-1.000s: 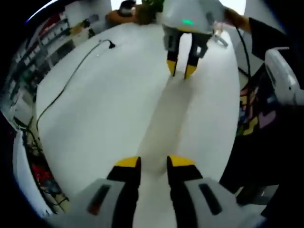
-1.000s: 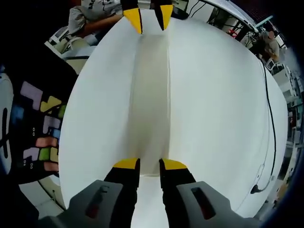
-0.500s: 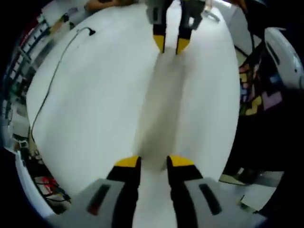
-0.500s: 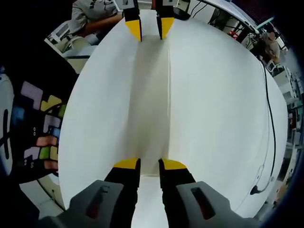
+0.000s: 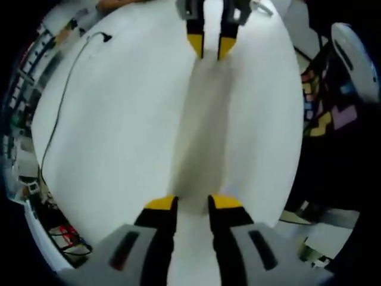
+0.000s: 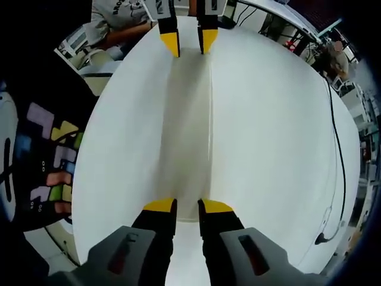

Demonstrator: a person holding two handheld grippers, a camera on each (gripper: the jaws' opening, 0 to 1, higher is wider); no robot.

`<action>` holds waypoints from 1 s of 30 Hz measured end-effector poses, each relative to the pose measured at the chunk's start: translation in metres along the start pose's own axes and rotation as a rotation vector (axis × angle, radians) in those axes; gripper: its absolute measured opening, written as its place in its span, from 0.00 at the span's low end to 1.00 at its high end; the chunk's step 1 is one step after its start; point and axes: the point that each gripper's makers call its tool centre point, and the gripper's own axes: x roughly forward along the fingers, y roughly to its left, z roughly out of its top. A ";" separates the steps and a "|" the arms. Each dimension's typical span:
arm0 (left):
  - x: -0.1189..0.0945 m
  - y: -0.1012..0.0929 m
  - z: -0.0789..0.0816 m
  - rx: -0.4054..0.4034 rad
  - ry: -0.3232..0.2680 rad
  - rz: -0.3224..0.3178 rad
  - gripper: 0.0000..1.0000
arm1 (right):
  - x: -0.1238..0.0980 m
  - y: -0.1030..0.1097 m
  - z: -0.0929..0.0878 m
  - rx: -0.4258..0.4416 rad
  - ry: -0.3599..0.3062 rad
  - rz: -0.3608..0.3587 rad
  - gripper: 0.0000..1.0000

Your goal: Arrange the utensils inside the cutlery case until each visible utensil rests in its matching compartment.

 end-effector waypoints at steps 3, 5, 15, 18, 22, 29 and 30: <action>0.000 0.000 0.000 0.015 0.019 -0.006 0.23 | 0.000 0.000 0.001 0.000 0.009 -0.001 0.14; 0.000 0.001 0.000 0.014 0.023 -0.015 0.23 | 0.000 0.000 0.001 -0.007 0.020 -0.005 0.14; 0.002 0.002 0.000 0.030 0.037 -0.034 0.23 | 0.000 0.000 0.000 0.000 0.022 -0.012 0.14; -0.003 0.009 0.002 0.023 0.049 -0.029 0.23 | -0.001 -0.001 0.001 0.002 0.011 -0.016 0.14; 0.004 0.002 0.002 0.036 0.072 -0.030 0.23 | -0.001 -0.001 0.001 0.004 0.006 -0.018 0.14; 0.004 0.004 0.001 0.036 0.064 -0.047 0.23 | -0.003 -0.002 -0.001 0.012 0.000 -0.021 0.14; 0.004 0.004 0.001 0.037 0.061 -0.047 0.23 | -0.002 -0.002 -0.001 0.012 -0.002 -0.024 0.14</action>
